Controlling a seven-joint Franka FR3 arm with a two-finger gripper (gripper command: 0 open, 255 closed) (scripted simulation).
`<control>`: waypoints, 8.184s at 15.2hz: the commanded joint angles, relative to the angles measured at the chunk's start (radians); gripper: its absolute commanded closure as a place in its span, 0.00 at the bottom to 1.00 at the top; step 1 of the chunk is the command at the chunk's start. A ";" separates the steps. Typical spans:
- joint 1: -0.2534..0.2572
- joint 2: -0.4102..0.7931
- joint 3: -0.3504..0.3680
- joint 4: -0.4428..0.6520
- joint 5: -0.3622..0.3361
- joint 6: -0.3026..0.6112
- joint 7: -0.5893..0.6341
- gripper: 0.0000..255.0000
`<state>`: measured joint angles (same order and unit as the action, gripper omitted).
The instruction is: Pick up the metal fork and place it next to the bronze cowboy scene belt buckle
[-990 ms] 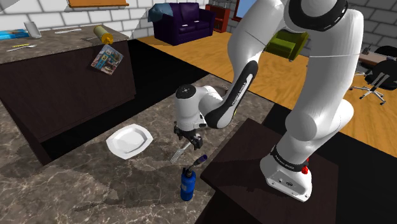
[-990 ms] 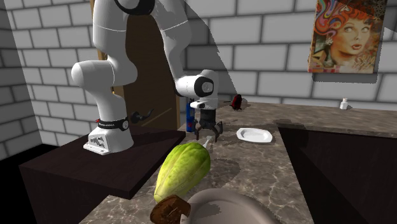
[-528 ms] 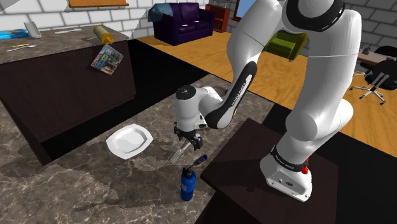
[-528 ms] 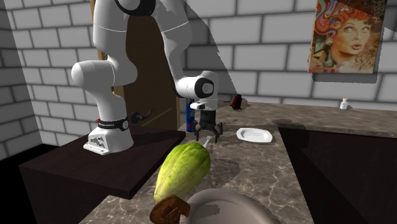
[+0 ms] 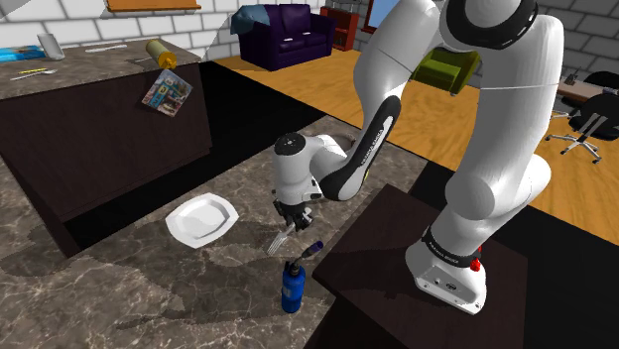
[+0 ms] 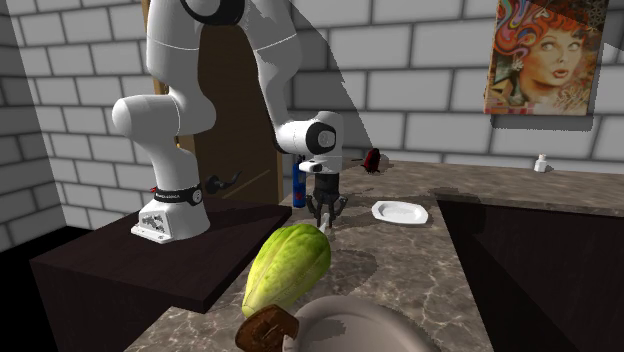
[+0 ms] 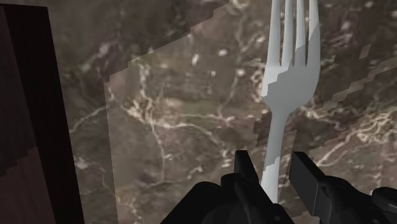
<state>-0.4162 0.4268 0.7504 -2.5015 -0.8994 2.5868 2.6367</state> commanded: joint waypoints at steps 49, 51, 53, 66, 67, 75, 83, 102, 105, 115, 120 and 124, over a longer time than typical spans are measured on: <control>-0.115 -0.889 -0.009 -0.172 1.114 -0.303 -1.117 1.00; -0.134 -0.900 -0.054 -0.194 1.102 -0.292 -1.173 1.00; -0.158 -0.904 -0.096 -0.211 1.085 -0.279 -1.227 1.00; -0.382 -0.800 -0.332 -0.191 0.918 -0.183 -1.539 1.00; -0.400 -0.783 -0.348 -0.180 0.904 -0.177 -1.560 1.00; -0.528 -0.623 -0.458 -0.046 0.804 -0.144 -1.708 1.00; -0.608 -0.452 -0.535 0.123 0.745 -0.135 -1.819 1.00; -0.599 -0.234 -0.568 0.085 0.584 0.107 -1.683 1.00; -0.590 -0.194 -0.583 0.087 0.550 0.142 -1.654 1.00; -0.541 -0.055 -0.653 0.112 0.441 0.253 -1.559 1.00; -0.534 -0.040 -0.662 0.116 0.431 0.264 -1.550 1.00; -0.534 -0.040 -0.662 0.116 0.431 0.264 -1.550 0.00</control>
<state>-0.9503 0.3866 0.0884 -2.3851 -0.4683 2.8507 1.0868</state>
